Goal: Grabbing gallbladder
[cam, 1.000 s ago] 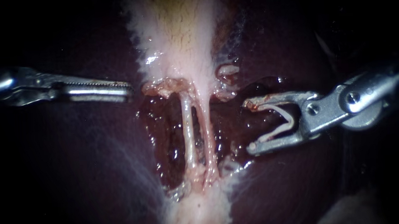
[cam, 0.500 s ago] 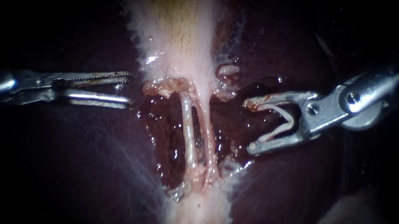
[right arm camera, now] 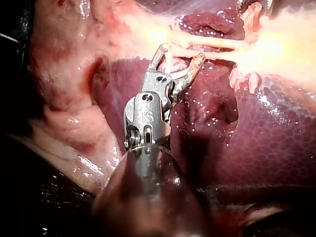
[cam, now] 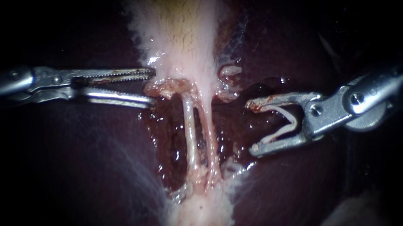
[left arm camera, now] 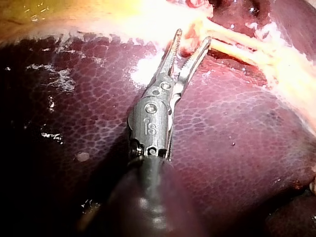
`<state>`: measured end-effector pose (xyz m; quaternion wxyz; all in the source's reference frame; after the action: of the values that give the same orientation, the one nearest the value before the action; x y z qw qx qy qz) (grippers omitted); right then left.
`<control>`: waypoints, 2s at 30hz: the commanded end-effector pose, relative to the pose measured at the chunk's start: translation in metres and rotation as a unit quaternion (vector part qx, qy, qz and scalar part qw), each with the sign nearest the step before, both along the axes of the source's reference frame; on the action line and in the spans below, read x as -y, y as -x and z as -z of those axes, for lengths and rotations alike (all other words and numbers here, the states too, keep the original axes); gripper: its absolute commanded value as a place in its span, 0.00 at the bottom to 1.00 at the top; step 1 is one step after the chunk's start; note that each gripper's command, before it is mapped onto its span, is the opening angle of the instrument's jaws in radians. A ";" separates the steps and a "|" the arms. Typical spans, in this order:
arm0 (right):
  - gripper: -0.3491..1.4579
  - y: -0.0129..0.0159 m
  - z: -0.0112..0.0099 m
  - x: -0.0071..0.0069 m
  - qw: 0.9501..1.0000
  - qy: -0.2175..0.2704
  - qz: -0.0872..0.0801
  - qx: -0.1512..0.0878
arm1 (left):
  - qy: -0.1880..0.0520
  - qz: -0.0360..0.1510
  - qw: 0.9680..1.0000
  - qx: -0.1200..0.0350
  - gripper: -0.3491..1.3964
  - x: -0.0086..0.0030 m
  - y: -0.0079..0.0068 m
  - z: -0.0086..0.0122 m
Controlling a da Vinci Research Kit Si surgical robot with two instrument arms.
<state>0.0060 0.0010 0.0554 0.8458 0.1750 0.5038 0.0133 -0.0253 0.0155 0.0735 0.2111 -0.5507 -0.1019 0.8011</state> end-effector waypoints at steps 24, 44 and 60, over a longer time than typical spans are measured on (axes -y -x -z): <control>0.46 -0.0003 0.0000 0.0000 1.000 0.000 -0.001 0.000 | 0.010 -0.013 1.000 -0.010 0.27 -0.0001 0.0014 -0.0023; 0.46 -0.0002 0.0002 0.0001 1.000 0.000 0.000 0.000 | -0.080 0.012 0.997 -0.003 0.00 0.0000 -0.0017 0.0013; 0.46 -0.0002 0.0001 0.0001 1.000 0.000 0.000 0.000 | -0.091 0.018 0.996 0.004 0.00 -0.0021 -0.0055 0.0070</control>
<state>0.0062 0.0009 0.0553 0.8459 0.1749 0.5038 0.0135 -0.0198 0.0176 0.0665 0.2752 -0.5335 -0.1652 0.7825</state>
